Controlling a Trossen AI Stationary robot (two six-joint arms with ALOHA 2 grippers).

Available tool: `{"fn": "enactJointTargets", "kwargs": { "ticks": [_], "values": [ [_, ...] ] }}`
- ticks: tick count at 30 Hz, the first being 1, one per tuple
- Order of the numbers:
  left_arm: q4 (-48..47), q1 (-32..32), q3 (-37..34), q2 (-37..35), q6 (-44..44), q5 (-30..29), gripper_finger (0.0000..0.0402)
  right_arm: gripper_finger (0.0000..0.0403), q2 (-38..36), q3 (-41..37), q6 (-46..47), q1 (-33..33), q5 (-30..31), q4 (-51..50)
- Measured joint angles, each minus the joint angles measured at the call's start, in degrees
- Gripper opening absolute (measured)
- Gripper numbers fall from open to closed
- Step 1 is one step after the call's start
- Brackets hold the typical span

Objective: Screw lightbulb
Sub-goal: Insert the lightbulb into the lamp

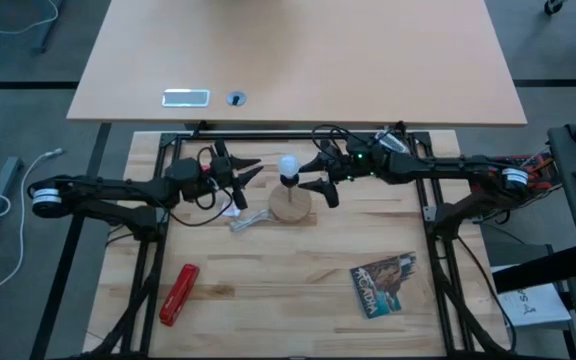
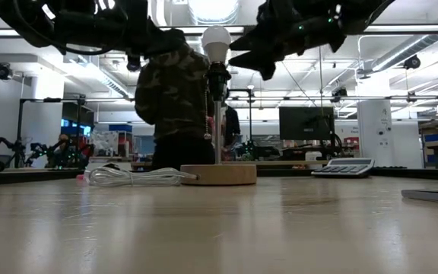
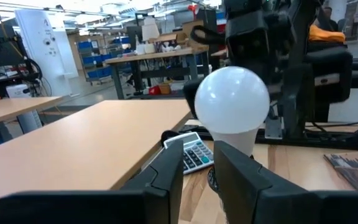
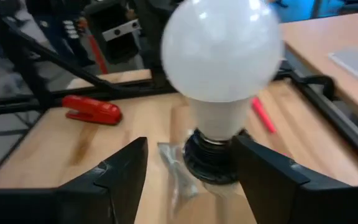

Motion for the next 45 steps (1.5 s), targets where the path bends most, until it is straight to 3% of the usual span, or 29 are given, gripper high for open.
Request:
{"fn": "enactJointTargets", "kwargs": {
  "ticks": [4, 7, 16, 31, 40, 45],
  "values": [
    [-0.7, 0.0, 0.0, 0.0, 0.4, 0.0, 0.0058, 0.0214, -3.9, 0.0, -2.9, 0.0, 7.8, -5.2],
    [-1.2, 0.0, 0.0, 0.0, 0.5, 0.0, 0.0020, 0.0187, -5.3, 0.0, -3.3, 0.0, 13.3, -5.7],
    [-1.5, -0.6, 0.0, 0.3, 1.0, 6.1, 0.0001, 0.0013, -2.0, 0.1, -2.7, 0.2, 14.0, -2.2],
    [-1.6, -0.7, 7.9, 10.9, 2.6, 5.9, 0.0000, 0.0001, 0.0, 2.8, -1.8, 2.0, 14.3, -0.5],
    [-4.3, -0.7, 10.3, 13.2, 2.4, 5.8, 0.0000, 0.0000, 0.0, 2.8, -1.6, 4.1, 15.5, -2.0],
    [-4.7, -0.5, 10.3, 13.2, 2.0, 1.1, 0.0000, 0.0000, 0.0, 2.8, -1.7, 4.8, 16.0, -2.8]
  ]
}}
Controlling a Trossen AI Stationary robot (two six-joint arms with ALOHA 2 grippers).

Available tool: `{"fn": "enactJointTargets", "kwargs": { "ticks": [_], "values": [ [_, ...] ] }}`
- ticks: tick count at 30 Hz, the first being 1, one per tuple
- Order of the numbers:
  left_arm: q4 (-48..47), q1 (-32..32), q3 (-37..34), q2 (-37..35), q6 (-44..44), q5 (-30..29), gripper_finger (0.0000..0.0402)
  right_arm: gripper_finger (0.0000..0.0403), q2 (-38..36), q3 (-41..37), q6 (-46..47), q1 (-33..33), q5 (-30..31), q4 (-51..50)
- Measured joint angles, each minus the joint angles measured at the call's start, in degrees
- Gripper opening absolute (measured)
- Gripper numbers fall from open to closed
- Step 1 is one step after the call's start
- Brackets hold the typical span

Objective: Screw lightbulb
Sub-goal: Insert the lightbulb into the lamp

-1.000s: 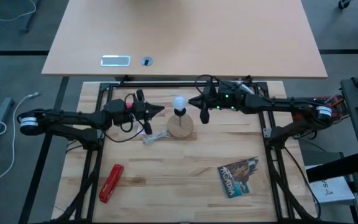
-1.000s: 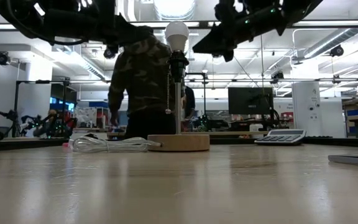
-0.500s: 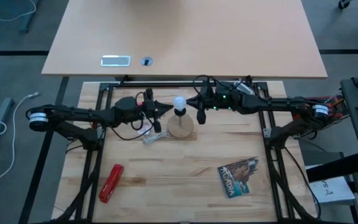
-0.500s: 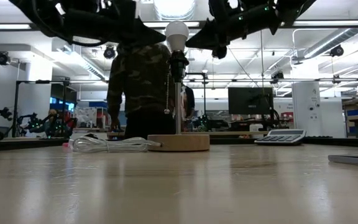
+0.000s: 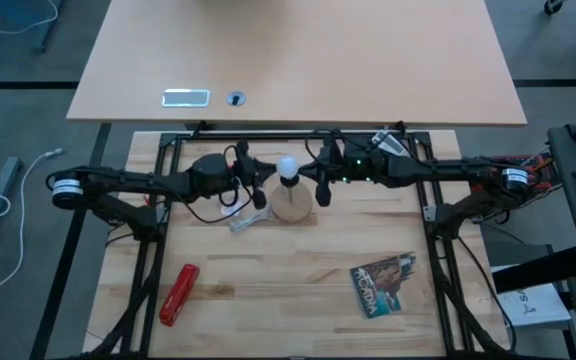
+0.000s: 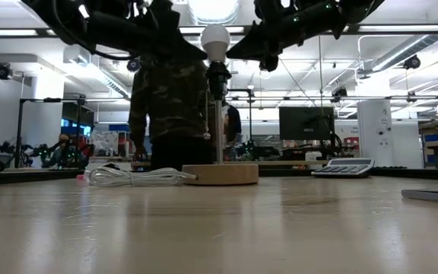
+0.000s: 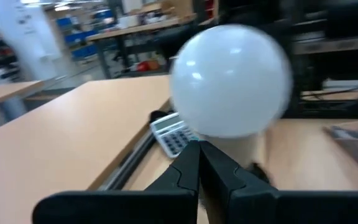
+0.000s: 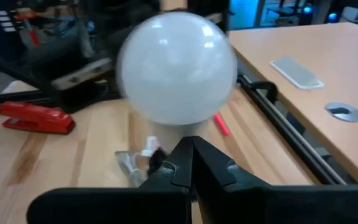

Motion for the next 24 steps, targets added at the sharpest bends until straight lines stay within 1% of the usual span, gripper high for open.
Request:
{"fn": "enactJointTargets", "kwargs": {
  "ticks": [2, 8, 14, 17, 18, 21, 24],
  "values": [
    [-0.1, 0.0, 0.0, 0.0, 0.0, -1.3, 0.0000, 0.0000, 0.0, 0.0, 0.0, 0.4, 0.1, 0.0],
    [-1.1, -0.1, 0.0, -0.1, 0.0, -1.7, 0.0000, 0.0000, 0.0, 0.0, 0.2, 1.2, 0.9, -0.4],
    [-7.4, -0.1, 0.0, -3.1, -0.8, -3.0, 0.0000, 0.0000, -0.4, 0.0, -0.2, 1.1, 7.8, -3.2],
    [-10.7, -0.4, 0.0, -5.6, -1.1, -3.0, 0.0000, 0.0000, -0.7, 0.0, -0.5, 1.1, 9.0, -3.4],
    [-11.4, -0.4, 0.0, -6.4, -1.0, -2.1, 0.0000, 0.0000, -0.7, 0.0, -0.7, 1.1, 9.3, -3.4],
    [-10.9, -0.5, 0.0, -8.0, -0.8, 3.0, 0.0000, 0.0000, -0.7, 0.0, -1.3, 1.1, 10.5, -2.7],
    [-10.2, -0.5, 0.0, -8.1, -0.7, 4.9, 0.0000, 0.0000, -0.7, 0.0, -1.7, 1.1, 10.6, -1.0]
  ]
}}
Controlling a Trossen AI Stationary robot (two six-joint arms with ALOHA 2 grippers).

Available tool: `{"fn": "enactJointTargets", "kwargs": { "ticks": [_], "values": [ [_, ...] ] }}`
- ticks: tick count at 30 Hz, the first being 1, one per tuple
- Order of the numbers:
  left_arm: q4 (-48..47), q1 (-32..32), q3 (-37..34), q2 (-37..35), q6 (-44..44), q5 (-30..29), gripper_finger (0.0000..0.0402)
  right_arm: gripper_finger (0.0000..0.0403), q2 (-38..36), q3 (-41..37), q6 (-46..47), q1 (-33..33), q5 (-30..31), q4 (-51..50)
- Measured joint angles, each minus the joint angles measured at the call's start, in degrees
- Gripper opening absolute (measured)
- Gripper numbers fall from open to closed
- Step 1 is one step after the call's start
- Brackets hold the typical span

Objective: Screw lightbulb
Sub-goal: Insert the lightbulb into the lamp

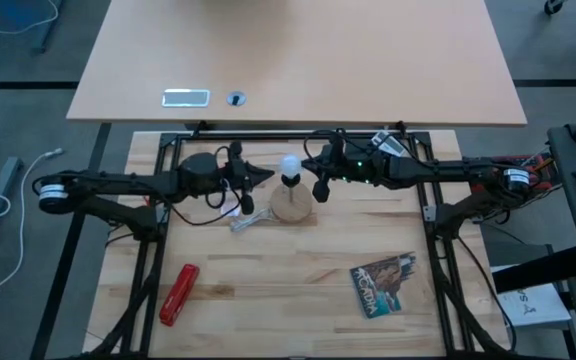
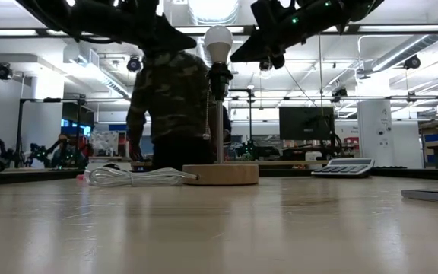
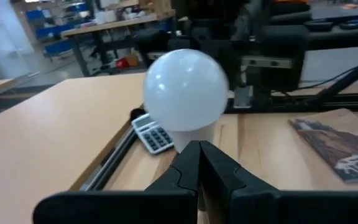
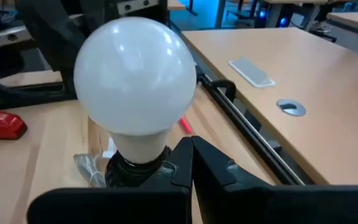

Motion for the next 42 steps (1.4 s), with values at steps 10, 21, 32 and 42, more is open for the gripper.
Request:
{"fn": "enactJointTargets", "kwargs": {
  "ticks": [10, 21, 32, 42],
  "values": [
    [7.4, 0.0, 0.2, 5.7, 0.0, 0.0, 0.0000, 0.0000, 0.0, 0.0, -1.2, 1.2, -1.3, 0.5],
    [7.6, 0.1, 0.2, 6.4, 0.0, -5.3, 0.0000, 0.0000, 0.0, 0.0, -0.9, 3.3, -2.5, 0.2],
    [4.3, 0.0, 0.2, 3.9, 0.0, -6.0, 0.0000, 0.0000, -0.4, 5.5, -1.1, 3.9, 4.5, -14.0],
    [4.7, 0.0, 0.2, 4.2, -0.5, 2.4, 0.0000, 0.0000, -0.2, 6.5, -3.8, 4.0, 5.9, -11.9]
  ]
}}
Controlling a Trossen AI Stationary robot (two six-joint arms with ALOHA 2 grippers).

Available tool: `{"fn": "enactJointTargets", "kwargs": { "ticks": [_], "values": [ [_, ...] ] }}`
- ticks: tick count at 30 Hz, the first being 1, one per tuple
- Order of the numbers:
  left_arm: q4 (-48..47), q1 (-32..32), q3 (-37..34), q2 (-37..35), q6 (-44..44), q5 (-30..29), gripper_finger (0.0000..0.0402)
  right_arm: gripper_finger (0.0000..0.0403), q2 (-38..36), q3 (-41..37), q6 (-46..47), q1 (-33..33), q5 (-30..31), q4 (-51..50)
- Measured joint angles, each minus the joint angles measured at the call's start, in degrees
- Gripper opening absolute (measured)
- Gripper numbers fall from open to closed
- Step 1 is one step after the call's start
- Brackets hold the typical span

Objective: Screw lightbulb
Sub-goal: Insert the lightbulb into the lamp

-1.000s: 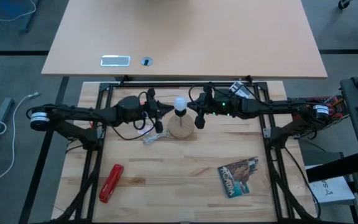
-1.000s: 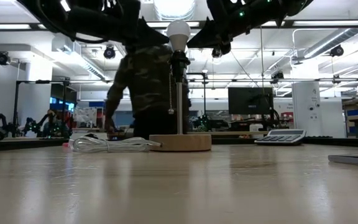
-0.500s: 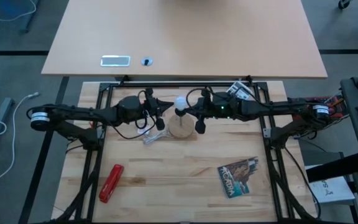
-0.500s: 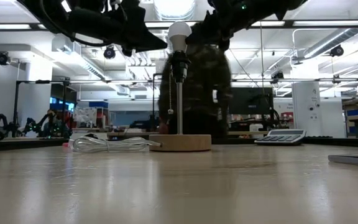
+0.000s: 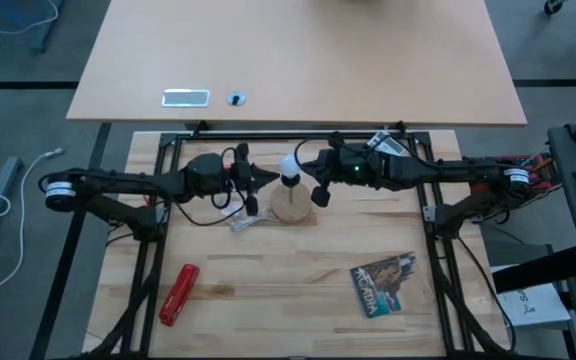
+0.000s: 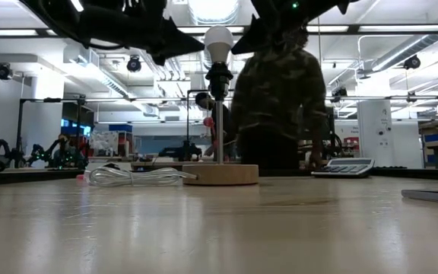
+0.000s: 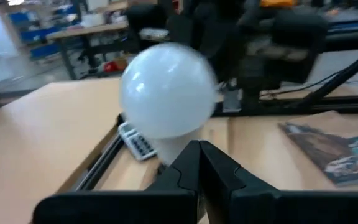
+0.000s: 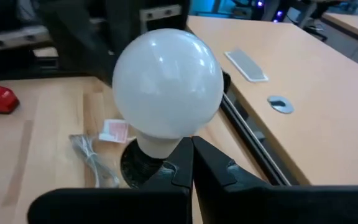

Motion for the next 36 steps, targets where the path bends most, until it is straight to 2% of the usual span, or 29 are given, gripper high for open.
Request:
{"fn": "enactJointTargets", "kwargs": {
  "ticks": [3, 7, 14, 17, 20, 24, 29, 36],
  "values": [
    [1.9, 0.0, 0.0, 0.8, -0.2, -3.7, 0.0000, 0.0000, 0.0, 0.0, 0.1, 0.0, -2.4, 0.2],
    [2.1, 0.0, 0.0, 1.4, -0.3, -5.5, 0.0000, 0.0000, 0.0, 0.0, 0.2, 0.7, -3.5, 0.1],
    [2.3, 0.0, 0.0, 1.7, -0.8, -6.4, 0.0000, 0.0000, 0.0, 0.1, 0.2, 2.6, -3.6, 0.1],
    [2.1, 0.0, 0.0, 1.7, -0.8, -8.7, 0.0000, 0.0000, 0.0, 0.1, 0.7, 2.8, -3.6, 0.0],
    [0.4, 0.0, 0.0, 1.1, -0.9, -10.1, 0.0000, 0.0000, -0.7, 0.1, 0.8, 2.7, -1.4, -1.9],
    [-1.2, -0.6, 0.0, -0.3, -1.7, -9.3, 0.0000, 0.0000, -1.9, 0.1, 0.6, 2.7, 4.4, -5.1],
    [-0.1, -0.8, 0.0, -0.8, -1.0, 1.4, 0.0000, 0.0000, -1.9, 0.1, 0.0, 1.8, 7.0, -4.9],
    [0.3, -0.7, 0.0, -0.6, -0.8, -1.5, 0.0000, 0.0000, -0.2, 0.1, -0.6, 1.8, 5.3, -0.1]
  ]
}}
